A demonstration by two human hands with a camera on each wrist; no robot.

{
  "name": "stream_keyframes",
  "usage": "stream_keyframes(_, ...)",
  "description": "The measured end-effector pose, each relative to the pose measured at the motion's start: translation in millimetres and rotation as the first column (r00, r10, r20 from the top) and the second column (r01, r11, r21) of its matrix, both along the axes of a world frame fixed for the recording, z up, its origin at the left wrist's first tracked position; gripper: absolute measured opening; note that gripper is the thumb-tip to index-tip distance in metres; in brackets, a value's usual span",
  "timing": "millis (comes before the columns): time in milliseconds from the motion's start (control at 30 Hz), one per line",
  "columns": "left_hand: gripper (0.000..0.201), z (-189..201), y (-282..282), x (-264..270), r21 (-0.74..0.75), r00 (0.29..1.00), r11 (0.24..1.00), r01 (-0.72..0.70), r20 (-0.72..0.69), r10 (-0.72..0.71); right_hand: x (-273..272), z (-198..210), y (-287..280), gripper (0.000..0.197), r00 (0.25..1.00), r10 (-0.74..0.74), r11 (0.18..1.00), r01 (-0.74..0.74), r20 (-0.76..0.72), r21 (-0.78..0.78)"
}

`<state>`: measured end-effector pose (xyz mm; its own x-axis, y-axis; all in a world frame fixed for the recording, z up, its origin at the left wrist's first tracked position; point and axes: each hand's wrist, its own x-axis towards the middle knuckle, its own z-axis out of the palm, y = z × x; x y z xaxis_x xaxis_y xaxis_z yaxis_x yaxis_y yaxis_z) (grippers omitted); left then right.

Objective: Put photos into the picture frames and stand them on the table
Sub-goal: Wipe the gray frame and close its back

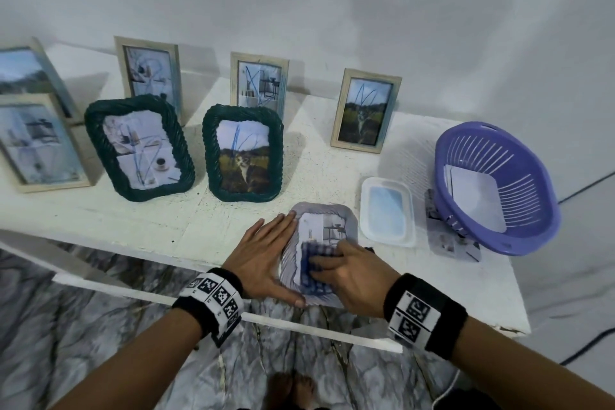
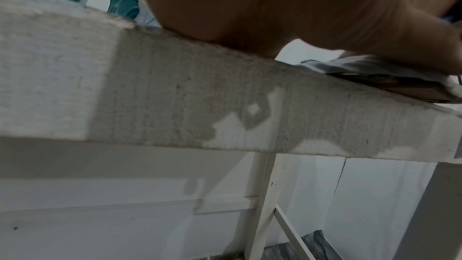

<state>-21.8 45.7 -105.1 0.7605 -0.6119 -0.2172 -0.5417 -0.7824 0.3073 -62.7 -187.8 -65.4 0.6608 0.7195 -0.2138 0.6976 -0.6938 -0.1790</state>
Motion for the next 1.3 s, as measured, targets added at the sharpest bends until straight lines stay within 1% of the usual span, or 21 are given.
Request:
stream_keyframes(67,0.144,-1,1,1,-0.004,1.000,1.000,-0.004,0.000,0.004,2,16,-10,0.034,0.995,-0.035,0.997,0.029,-0.098,-0.068)
stream_keyframes(133,0.144,0,0,0,-0.006,1.000,1.000,-0.008,-0.003,0.008,9,37,-22,0.038,0.965,-0.197,0.980,0.197,-0.171,-0.016)
stream_keyframes(200,0.144,0,0,-1,-0.009,1.000,1.000,-0.017,-0.004,0.017,17,59,-39,0.030,0.889,-0.369,0.903,0.412,-0.271,0.123)
stream_keyframes(267,0.144,0,1,-1,-0.020,1.000,0.999,-0.027,-0.008,0.027,27,74,-52,0.028,0.806,-0.508,0.788,0.577,-0.304,0.215)
stream_keyframes(333,0.143,0,3,-1,-0.035,0.999,0.999,-0.033,-0.012,0.033,38,69,-65,0.033,0.743,-0.627,0.684,0.669,-0.235,0.289)
stream_keyframes(400,0.143,-1,2,-1,-0.039,0.999,0.999,-0.031,-0.016,0.030,48,56,-71,0.032,0.669,-0.736,0.603,0.717,-0.103,0.351)
stream_keyframes(467,0.142,0,1,-1,-0.034,1.000,0.999,-0.025,-0.017,0.024,54,43,-70,0.034,0.576,-0.818,0.538,0.758,0.010,0.370)
stream_keyframes(500,0.142,1,0,-1,-0.029,1.000,0.999,-0.022,-0.019,0.021,55,37,-67,0.036,0.540,-0.841,0.517,0.786,0.030,0.338)
stream_keyframes(600,0.143,3,-1,-2,-0.016,1.000,1.000,-0.017,-0.020,0.017,54,22,-53,0.048,0.510,-0.860,0.505,0.857,-0.017,0.102)
stream_keyframes(667,0.142,4,-1,-2,-0.017,0.999,1.000,-0.021,-0.028,0.020,49,10,-47,0.058,0.504,-0.863,0.504,0.863,-0.026,0.025)
stream_keyframes(733,0.142,4,-1,-3,-0.020,0.999,0.999,-0.036,-0.040,0.035,39,7,-40,0.059,0.498,-0.864,0.503,0.860,0.071,0.081)
stream_keyframes(767,0.142,5,0,-4,-0.021,0.998,0.999,-0.046,-0.054,0.045,31,7,-34,0.055,0.511,-0.847,0.530,0.830,0.143,0.173)
stream_keyframes(833,0.138,3,2,-7,-0.036,0.994,0.997,-0.070,-0.080,0.067,13,5,-23,0.041,0.529,-0.810,0.586,0.705,0.254,0.399)
stream_keyframes(867,0.134,2,3,-10,-0.048,0.993,0.996,-0.081,-0.087,0.077,3,2,-17,0.033,0.532,-0.813,0.575,0.671,0.236,0.468)
stream_keyframes(933,0.124,1,4,-18,-0.093,0.991,0.989,-0.112,-0.090,0.103,-14,-3,-4,0.026,0.538,-0.840,0.494,0.712,0.062,0.499)
stream_keyframes(967,0.120,2,3,-23,-0.124,0.987,0.982,-0.141,-0.097,0.129,-21,-9,0,0.029,0.526,-0.851,0.455,0.750,-0.015,0.479)
stream_keyframes(1033,0.113,4,-1,-32,-0.179,0.976,0.962,-0.206,-0.104,0.190,-30,-20,8,0.038,0.508,-0.856,0.424,0.800,-0.100,0.425)
stream_keyframes(1100,0.107,6,-13,-41,-0.219,0.960,0.935,-0.278,-0.048,0.274,-35,-20,15,0.043,0.489,-0.852,0.379,0.824,-0.189,0.421)
stream_keyframes(1167,0.104,12,-28,-47,-0.233,0.926,0.899,-0.372,-0.019,0.378,-36,-16,15,0.044,0.463,-0.831,0.311,0.847,-0.309,0.432)
stream_keyframes(1233,0.107,15,-42,-49,-0.227,0.884,0.856,-0.464,-0.052,0.465,-35,-13,12,0.042,0.398,-0.790,0.187,0.881,-0.465,0.435)
stream_keyframes(1300,0.108,21,-55,-48,-0.203,0.857,0.833,-0.514,-0.078,0.509,-32,-15,9,0.028,0.275,-0.708,-0.035,0.906,-0.650,0.422)
